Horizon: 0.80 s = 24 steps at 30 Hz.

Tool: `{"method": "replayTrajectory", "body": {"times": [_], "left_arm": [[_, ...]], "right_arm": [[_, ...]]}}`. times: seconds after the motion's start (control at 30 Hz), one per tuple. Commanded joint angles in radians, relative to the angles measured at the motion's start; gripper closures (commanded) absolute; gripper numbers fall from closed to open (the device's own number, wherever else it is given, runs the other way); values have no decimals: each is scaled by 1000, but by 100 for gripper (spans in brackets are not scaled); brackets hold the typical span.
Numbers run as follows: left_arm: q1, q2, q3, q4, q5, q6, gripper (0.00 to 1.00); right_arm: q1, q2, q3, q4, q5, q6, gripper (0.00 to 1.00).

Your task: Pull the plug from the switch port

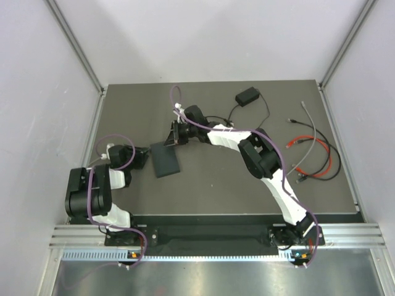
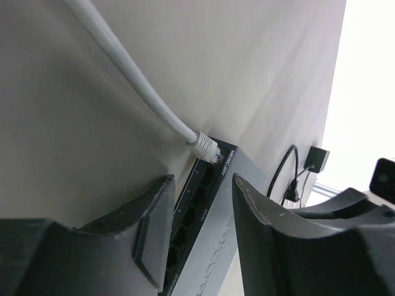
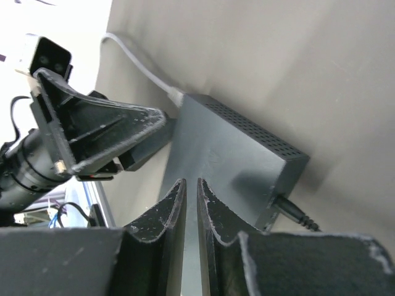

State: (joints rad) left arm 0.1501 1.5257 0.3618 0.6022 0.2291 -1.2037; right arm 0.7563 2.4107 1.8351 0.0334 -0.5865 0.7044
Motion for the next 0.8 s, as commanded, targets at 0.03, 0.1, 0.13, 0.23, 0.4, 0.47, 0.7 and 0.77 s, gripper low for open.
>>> {"method": "replayTrajectory", "body": {"times": [0.03, 0.1, 0.13, 0.23, 0.4, 0.47, 0.7, 0.77], "left_arm": [[6, 42, -14, 74, -5, -23, 54], [5, 50, -20, 80, -13, -40, 57], [6, 53, -20, 82, -23, -51, 57], [5, 65, -24, 96, -30, -69, 58], [5, 94, -27, 128, -36, -96, 60], [6, 108, -21, 125, -37, -100, 60], [5, 133, 5, 90, -53, -96, 61], [3, 131, 0, 96, -65, -100, 61]], "right_arm": [[17, 31, 67, 10, 4, 4, 88], [17, 41, 72, 3, 8, 3, 88], [17, 41, 72, 5, 8, 4, 89], [21, 47, 72, 5, 10, 4, 89], [23, 59, 81, -1, 10, 4, 89], [23, 62, 85, -4, 10, 3, 89], [26, 82, 107, -30, 10, -6, 90], [26, 94, 116, -56, 10, -6, 91]]}}
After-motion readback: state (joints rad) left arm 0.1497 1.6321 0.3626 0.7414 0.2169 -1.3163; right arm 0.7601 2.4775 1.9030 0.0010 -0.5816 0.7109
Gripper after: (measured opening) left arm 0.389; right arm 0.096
